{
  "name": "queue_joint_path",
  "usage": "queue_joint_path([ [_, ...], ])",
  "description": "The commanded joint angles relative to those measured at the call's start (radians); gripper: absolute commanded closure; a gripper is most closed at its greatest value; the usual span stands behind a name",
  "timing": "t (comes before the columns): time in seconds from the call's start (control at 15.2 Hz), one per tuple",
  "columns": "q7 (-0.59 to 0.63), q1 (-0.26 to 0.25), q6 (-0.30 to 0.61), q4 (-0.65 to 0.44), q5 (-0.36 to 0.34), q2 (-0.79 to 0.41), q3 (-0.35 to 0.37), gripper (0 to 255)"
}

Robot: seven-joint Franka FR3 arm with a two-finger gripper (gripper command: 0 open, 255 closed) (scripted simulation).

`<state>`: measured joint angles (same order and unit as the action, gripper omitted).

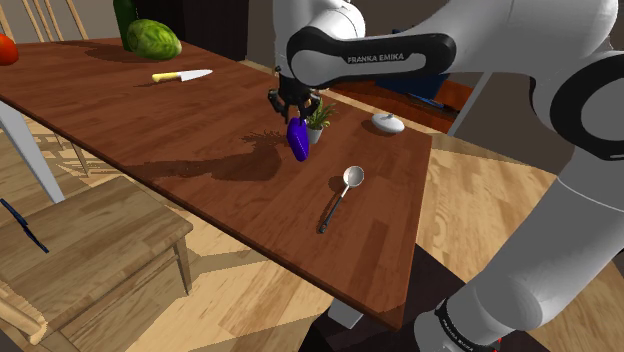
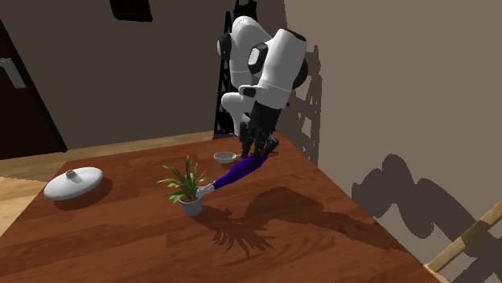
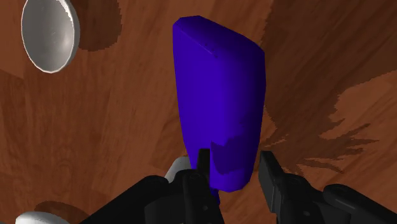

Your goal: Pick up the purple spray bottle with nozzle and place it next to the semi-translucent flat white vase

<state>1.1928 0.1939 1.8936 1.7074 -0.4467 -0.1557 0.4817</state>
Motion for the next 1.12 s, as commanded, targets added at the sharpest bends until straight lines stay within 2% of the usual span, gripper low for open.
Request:
queue_joint_path([
  [0.0,-0.011,0.0,-0.022,-0.022,0.005,0.003,0.001,255],
  [1.06,-0.074,-0.02,-0.223,-0.247,0.012,-0.015,0.01,255],
])
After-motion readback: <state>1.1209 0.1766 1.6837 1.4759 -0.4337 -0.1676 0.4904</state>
